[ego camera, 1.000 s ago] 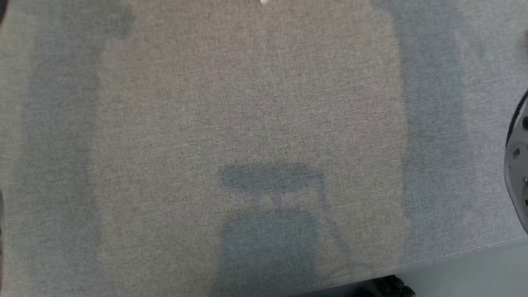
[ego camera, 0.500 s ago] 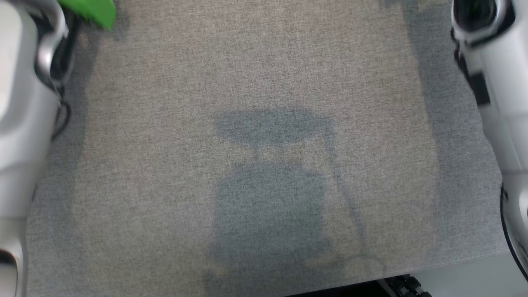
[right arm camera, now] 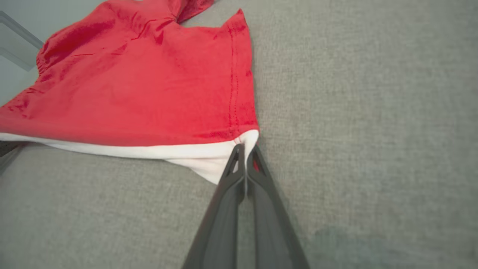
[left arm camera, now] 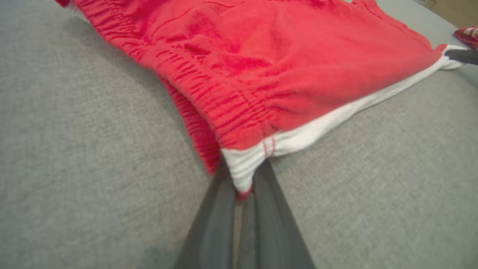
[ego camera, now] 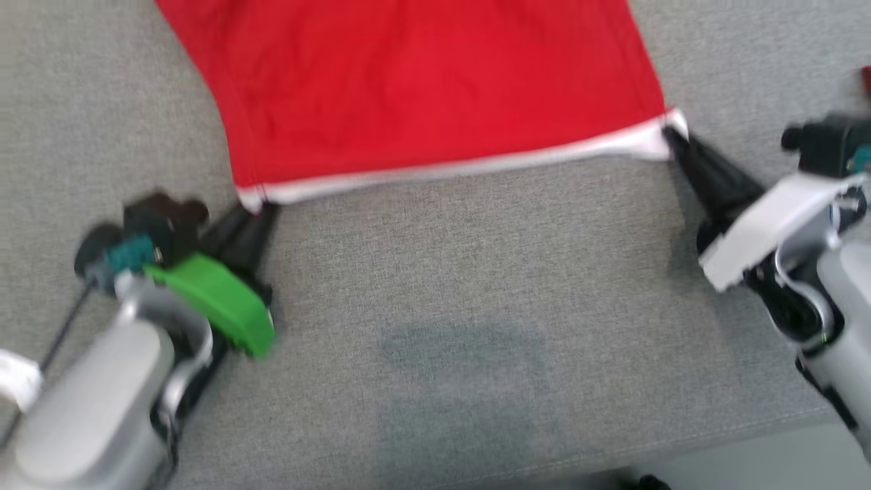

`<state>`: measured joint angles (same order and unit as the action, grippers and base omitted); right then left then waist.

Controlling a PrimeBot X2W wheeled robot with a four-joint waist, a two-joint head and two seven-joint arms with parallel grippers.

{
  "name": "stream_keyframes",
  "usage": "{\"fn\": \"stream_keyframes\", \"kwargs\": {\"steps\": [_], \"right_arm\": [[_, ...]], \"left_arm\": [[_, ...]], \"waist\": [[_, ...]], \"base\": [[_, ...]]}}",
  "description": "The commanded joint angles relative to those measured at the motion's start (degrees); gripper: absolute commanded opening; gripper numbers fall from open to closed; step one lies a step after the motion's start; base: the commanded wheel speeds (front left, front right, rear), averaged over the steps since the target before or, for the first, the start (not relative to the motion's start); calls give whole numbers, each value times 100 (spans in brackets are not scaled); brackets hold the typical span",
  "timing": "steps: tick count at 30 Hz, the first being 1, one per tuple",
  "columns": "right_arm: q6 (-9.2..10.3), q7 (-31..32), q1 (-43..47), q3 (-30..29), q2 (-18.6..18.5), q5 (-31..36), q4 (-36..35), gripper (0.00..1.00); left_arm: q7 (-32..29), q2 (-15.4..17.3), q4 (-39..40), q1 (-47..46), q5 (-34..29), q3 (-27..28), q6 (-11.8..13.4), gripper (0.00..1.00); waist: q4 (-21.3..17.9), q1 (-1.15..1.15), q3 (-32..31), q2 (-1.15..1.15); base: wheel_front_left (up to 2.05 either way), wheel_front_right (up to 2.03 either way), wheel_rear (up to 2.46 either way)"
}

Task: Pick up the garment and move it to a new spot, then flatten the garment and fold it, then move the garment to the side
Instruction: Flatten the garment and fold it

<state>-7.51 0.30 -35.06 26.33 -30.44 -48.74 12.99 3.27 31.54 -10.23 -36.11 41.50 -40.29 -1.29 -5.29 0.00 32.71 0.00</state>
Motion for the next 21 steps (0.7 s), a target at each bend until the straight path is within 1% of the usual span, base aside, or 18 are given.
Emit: {"fn": "stream_keyframes", "kwargs": {"steps": [1, 4, 6, 7, 9, 11, 13, 16, 19, 21], "right_arm": [[6, 114, 486, -63, -147, -78, -175, 0], [8, 313, 1249, -182, -351, -154, -471, 0], [8, 417, 1721, -385, -454, -211, -651, 0], [8, 417, 1721, -385, -454, -211, -651, 0], [9, 526, 2157, -588, -523, -228, -823, 0], [10, 630, 2574, -846, -561, -251, -1009, 0], [11, 791, 2972, -1057, -587, -269, -1209, 0], [10, 1088, 3403, -1363, -601, -277, -1554, 0], [8, 1360, 3533, -1644, -536, -258, -1937, 0], [8, 1560, 3359, -1786, -479, -258, -2205, 0]], "left_arm": [[-132, 181, 308, 716, 119, -58, 311, 0], [-268, 372, 958, 1779, 401, -134, 807, 0], [-270, 479, 1378, 2384, 523, -162, 1095, 0], [-270, 479, 1378, 2384, 523, -162, 1095, 0], [-198, 528, 1724, 2873, 677, -158, 1327, 0], [-116, 519, 1998, 3235, 792, -151, 1485, 0], [-70, 486, 2187, 3486, 880, -162, 1580, 0], [-39, 447, 2388, 3700, 1009, -173, 1628, 0], [-64, 495, 2514, 3721, 1054, -157, 1617, 0], [-103, 500, 2625, 3634, 1090, -109, 1642, 0]], "waist": [[-79, 0, -619, 0], [-117, 0, -881, 0], [-119, 0, -964, 0], [-119, 0, -964, 0], [-113, 0, -1017, 0], [-88, 0, -1059, 0], [-47, 0, -1065, 0], [19, 0, -1049, 0], [81, 0, -991, 0], [127, 0, -883, 0]], "base": [[0, 0, 0], [0, 0, 0], [0, 0, 0], [0, 0, 0], [0, 0, 0], [0, 0, 0], [0, 0, 0], [0, 0, 0], [0, 0, 0], [0, 0, 0]]}}
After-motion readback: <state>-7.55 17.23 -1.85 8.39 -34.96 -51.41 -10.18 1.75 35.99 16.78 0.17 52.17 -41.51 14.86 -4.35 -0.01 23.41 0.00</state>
